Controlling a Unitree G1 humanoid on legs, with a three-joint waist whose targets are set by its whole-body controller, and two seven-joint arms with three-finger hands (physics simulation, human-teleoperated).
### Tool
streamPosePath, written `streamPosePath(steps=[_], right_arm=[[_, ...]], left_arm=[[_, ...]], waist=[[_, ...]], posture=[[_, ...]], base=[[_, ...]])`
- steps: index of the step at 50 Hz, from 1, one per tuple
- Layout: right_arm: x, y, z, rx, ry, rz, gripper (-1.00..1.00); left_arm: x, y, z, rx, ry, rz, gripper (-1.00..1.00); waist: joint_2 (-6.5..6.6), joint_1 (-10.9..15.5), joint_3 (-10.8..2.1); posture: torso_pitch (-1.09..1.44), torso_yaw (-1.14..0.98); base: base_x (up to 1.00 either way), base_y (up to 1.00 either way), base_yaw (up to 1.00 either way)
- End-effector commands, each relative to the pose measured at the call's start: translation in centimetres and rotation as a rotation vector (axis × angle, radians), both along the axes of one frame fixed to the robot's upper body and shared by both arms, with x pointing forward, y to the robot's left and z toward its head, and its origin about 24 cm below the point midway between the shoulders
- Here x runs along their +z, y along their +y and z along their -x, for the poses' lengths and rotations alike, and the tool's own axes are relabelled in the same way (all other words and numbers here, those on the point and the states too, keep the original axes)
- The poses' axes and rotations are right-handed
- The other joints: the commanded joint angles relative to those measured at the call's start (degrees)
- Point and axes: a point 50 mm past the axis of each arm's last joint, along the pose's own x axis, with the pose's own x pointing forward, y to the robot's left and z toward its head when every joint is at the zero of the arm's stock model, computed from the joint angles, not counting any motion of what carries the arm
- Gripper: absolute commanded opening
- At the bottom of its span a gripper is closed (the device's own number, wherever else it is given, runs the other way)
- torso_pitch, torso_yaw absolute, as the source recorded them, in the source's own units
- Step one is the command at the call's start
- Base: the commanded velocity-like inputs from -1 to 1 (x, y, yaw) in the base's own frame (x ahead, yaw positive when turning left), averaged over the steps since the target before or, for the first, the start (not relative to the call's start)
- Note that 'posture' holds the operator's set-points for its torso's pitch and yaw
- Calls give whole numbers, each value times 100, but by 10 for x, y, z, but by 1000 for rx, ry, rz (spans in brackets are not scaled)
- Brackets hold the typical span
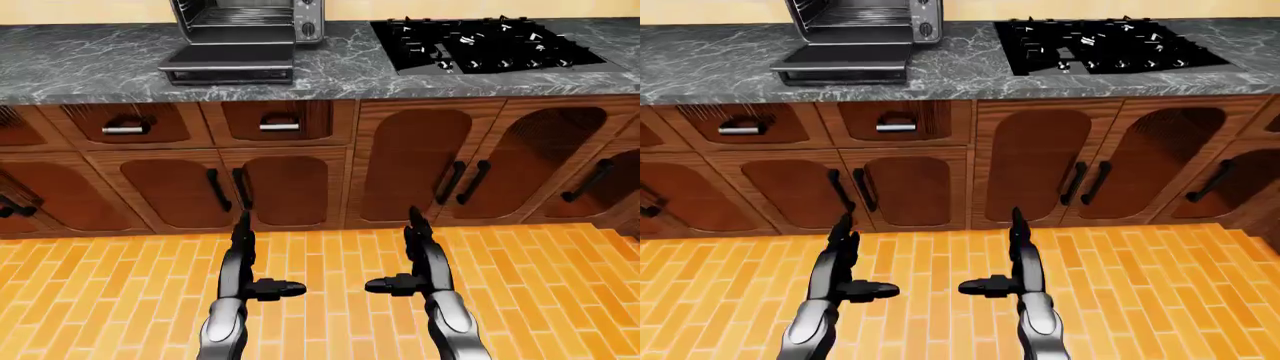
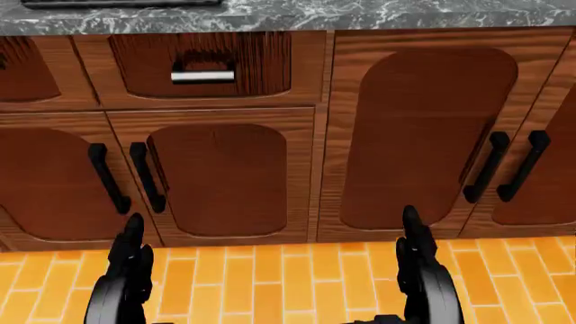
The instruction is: Close the toaster oven door.
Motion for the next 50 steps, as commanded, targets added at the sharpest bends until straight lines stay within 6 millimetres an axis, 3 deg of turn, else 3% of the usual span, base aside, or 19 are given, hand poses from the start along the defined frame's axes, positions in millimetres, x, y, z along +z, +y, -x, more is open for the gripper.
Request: streamPosePath(steps=[1, 3, 4, 5, 7, 8, 14, 25, 50], right_arm=[[34, -3, -12, 0, -171, -1, 100], [37, -5, -13, -4, -175, -2, 100], [39, -5, -13, -3, -179, -4, 100], [39, -5, -13, -3, -179, -4, 100], [41, -7, -14, -8, -188, 3, 100], [42, -8, -14, -9, -190, 2, 100], [54, -13, -16, -22, -208, -5, 100], [95, -40, -20, -78, -303, 0, 100], [167, -66, -17, -47, -454, 54, 100]], left_arm=[[34, 2, -10, -14, -190, -24, 100], [38, 3, -11, -14, -203, -25, 100], [40, 4, -11, -15, -210, -26, 100], [41, 5, -11, -15, -213, -25, 100], [46, 9, -14, 4, -219, -11, 100], [47, 10, -14, 5, -219, -9, 100], [62, 18, -16, 22, -258, 14, 100], [105, 46, -18, 76, -364, 26, 100], [162, 94, -14, 177, -498, 4, 100]], waist=[[-45, -12, -5], [-7, 45, -357], [-7, 46, -302], [-37, 38, -99], [-45, 44, -396], [-44, 47, -427], [-23, 50, -467], [-14, 49, -525], [9, 42, -407]], posture=[[0, 0], [0, 0], [0, 0], [0, 0], [0, 0], [0, 0], [0, 0], [0, 0], [0, 0]], base=[[0, 0, 0], [0, 0, 0], [0, 0, 0], [0, 0, 0], [0, 0, 0], [0, 0, 0], [0, 0, 0], [0, 0, 0], [0, 0, 0]])
